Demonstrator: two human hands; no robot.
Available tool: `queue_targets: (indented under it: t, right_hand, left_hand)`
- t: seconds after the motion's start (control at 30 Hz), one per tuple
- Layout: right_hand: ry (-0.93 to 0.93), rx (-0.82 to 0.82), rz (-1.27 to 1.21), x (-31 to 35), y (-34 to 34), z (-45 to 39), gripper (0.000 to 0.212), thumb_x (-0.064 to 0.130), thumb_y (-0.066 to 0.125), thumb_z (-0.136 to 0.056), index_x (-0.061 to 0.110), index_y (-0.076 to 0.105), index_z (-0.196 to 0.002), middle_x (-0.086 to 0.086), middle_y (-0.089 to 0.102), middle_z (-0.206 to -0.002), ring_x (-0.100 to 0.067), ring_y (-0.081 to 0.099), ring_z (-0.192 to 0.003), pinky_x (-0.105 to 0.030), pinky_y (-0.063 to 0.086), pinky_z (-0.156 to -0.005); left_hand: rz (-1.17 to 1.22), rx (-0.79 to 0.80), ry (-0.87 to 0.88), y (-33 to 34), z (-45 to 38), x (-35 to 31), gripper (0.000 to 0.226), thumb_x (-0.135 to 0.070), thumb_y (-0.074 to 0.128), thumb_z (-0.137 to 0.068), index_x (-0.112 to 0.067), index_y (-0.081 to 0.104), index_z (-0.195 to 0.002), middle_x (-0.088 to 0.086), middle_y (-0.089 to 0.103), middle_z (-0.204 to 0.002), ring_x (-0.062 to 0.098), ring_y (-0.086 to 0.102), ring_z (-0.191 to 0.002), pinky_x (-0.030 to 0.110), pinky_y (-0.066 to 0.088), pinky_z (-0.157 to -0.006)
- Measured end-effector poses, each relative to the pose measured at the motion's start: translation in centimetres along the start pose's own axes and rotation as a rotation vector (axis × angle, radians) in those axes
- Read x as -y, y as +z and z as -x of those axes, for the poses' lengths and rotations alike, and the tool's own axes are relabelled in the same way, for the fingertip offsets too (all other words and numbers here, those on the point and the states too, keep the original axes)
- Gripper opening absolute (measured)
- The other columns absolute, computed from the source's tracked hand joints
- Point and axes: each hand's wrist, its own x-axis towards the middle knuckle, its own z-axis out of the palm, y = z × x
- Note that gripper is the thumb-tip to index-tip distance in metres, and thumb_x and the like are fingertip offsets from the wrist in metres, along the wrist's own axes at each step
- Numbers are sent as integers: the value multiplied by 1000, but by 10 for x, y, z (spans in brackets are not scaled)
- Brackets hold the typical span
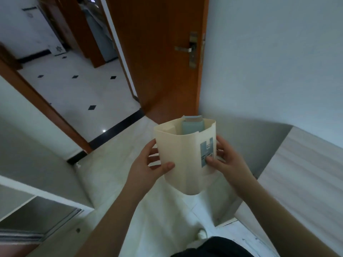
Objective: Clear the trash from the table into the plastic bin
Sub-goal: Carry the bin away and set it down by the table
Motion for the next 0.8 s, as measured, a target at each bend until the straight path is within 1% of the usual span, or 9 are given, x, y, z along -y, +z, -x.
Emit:
queue_targets:
  t: [0.1,0.2,0.3,0.4,0.5,0.57,0.67,0.73,0.8]
  right_hand:
    - [-9,-34,-9,3,-15,-26,63,42,76,-71,54,49,-126,6,67,-114,-12,62,-108,-28,55,-81]
    - [-6,-57,-20,1,-25,-47,64,40,77,-71,53,48,-127,7,67,-114,-14,61,-110,-32,56,-84]
    - [-4,-65,-24,-2,-30,-65,67,37,80,-72,52,47,-129,6,66,-117,-17,59,-113,-36,53,-90]
    - [8,-100,-28,-5,-32,-80,67,35,76,-71,55,46,-128,6,65,-119,-16,58,-115,-35,52,-92]
    - [12,-138,13,-6,-32,-97,69,31,77,-75,49,44,-133,5,64,-122,-16,57,-117,-33,52,-93]
    - [16,-180,68,-6,-33,-112,69,27,78,-77,47,43,-134,9,63,-121,-12,57,-116,-36,51,-95]
    - [23,-245,158,-5,-34,-135,71,30,77,-77,47,40,-136,17,62,-120,-4,55,-116,-37,49,-98]
    - [42,-292,168,-6,-31,-151,72,31,77,-77,47,40,-136,17,62,-119,-3,55,-116,-37,49,-98]
    - [42,-339,152,-7,-25,-166,74,25,78,-77,43,40,-138,18,63,-117,-2,55,-115,-35,50,-96]
  left_hand:
    - [-5,45,13,13,-35,-12,80,-63,82,-57,-57,43,-127,-42,58,-108,-15,59,-97,7,47,-58]
    - [-7,79,21,19,-65,-21,80,-63,82,-57,-57,45,-127,-40,59,-112,-13,59,-100,7,48,-60]
    - [-11,111,33,23,-92,-21,82,-59,84,-58,-54,46,-130,-37,60,-115,-11,59,-102,8,49,-62]
    - [8,148,17,29,-118,-17,84,-58,84,-57,-53,46,-131,-35,60,-115,-11,60,-103,9,49,-62]
    - [9,193,14,32,-147,-11,86,-63,83,-53,-56,46,-129,-36,61,-115,-10,61,-101,11,51,-63]
    - [13,239,24,33,-169,-6,86,-60,83,-56,-55,44,-132,-36,60,-116,-11,61,-102,9,49,-64]
    - [27,346,47,38,-205,-2,80,-52,83,-66,-53,43,-134,-36,59,-122,-15,57,-105,5,46,-63]
    - [48,419,42,37,-233,-1,81,-55,83,-64,-55,42,-134,-35,59,-123,-13,57,-108,7,47,-64]
    - [67,491,54,34,-261,-1,88,-60,84,-59,-56,40,-135,-34,58,-125,-10,58,-111,12,51,-69]
